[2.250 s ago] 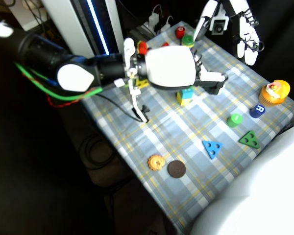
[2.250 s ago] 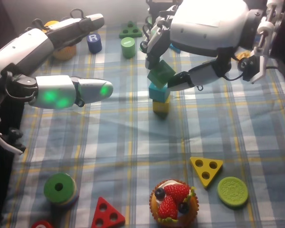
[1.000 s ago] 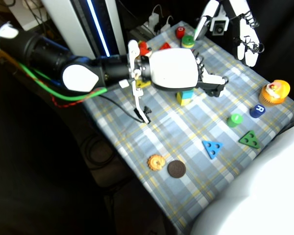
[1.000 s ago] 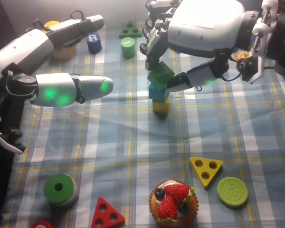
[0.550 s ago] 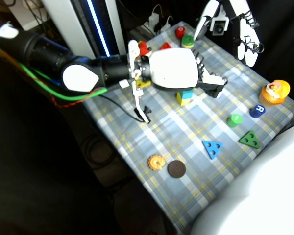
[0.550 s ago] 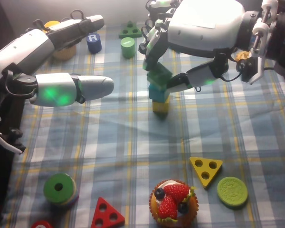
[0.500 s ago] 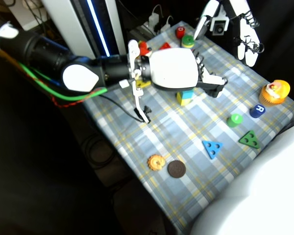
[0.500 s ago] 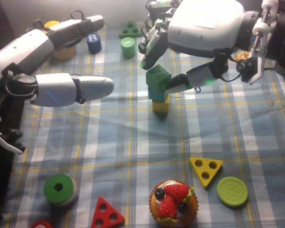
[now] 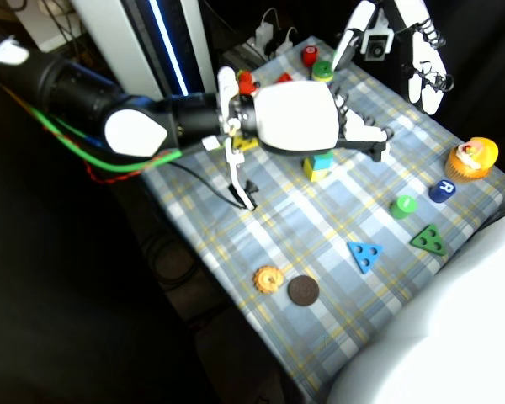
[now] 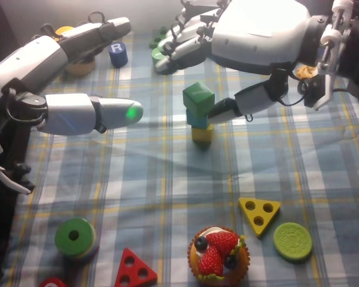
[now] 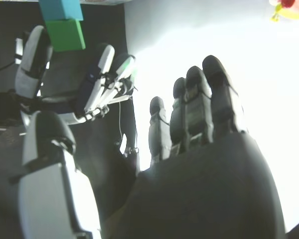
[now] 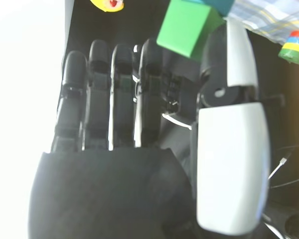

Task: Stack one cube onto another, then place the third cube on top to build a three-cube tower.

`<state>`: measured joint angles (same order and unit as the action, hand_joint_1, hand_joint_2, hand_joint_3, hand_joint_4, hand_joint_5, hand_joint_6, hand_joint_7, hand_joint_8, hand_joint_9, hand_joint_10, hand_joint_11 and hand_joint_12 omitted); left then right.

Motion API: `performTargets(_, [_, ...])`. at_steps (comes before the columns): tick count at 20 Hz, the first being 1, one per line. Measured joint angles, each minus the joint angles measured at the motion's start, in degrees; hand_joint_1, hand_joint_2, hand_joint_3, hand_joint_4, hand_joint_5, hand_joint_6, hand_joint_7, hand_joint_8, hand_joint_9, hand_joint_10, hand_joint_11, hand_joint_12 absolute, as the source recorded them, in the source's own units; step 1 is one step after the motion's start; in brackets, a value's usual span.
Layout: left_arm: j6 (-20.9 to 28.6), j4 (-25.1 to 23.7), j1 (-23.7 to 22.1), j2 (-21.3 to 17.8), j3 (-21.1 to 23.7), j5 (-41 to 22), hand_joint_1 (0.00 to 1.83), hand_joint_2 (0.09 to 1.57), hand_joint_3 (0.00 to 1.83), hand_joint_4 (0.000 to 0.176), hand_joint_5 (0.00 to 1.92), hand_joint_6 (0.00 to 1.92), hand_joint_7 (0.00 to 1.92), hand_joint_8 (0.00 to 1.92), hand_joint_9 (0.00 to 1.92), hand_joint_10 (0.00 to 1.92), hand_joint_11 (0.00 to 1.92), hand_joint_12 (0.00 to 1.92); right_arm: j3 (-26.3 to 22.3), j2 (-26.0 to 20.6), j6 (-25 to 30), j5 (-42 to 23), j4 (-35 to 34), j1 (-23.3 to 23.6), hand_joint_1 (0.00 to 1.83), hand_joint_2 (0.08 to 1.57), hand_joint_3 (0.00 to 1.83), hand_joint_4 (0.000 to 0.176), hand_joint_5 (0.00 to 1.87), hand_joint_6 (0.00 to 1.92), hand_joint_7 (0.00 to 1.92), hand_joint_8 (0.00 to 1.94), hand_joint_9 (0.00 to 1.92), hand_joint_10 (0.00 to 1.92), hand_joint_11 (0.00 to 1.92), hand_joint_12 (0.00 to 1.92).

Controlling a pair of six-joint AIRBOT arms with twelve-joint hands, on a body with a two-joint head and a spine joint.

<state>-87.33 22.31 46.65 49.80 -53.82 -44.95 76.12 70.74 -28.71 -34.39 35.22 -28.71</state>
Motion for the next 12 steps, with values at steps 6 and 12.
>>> performTargets(6, [10.5, -3.5, 1.9, -1.9, -0.6, -4.3, 0.81, 0.87, 0.0, 0.127, 0.21, 0.01, 0.19, 0.0, 0.16, 0.0, 0.0, 0.37, -3.4, -9.6, -0.2, -10.0, -9.2, -3.2, 0.62, 0.89, 0.01, 0.046, 0.09, 0.0, 0.1, 0.0, 0.06, 0.01, 0.0, 0.0])
performTargets(12, [10.6, -3.5, 2.1, -1.9, -0.7, -4.0, 0.65, 0.82, 0.0, 0.175, 0.21, 0.01, 0.19, 0.0, 0.18, 0.0, 0.0, 0.36, -9.9, -15.7, -6.1, -19.7, -20.0, -12.7, 0.74, 1.07, 0.01, 0.036, 0.06, 0.0, 0.04, 0.0, 0.0, 0.0, 0.0, 0.0])
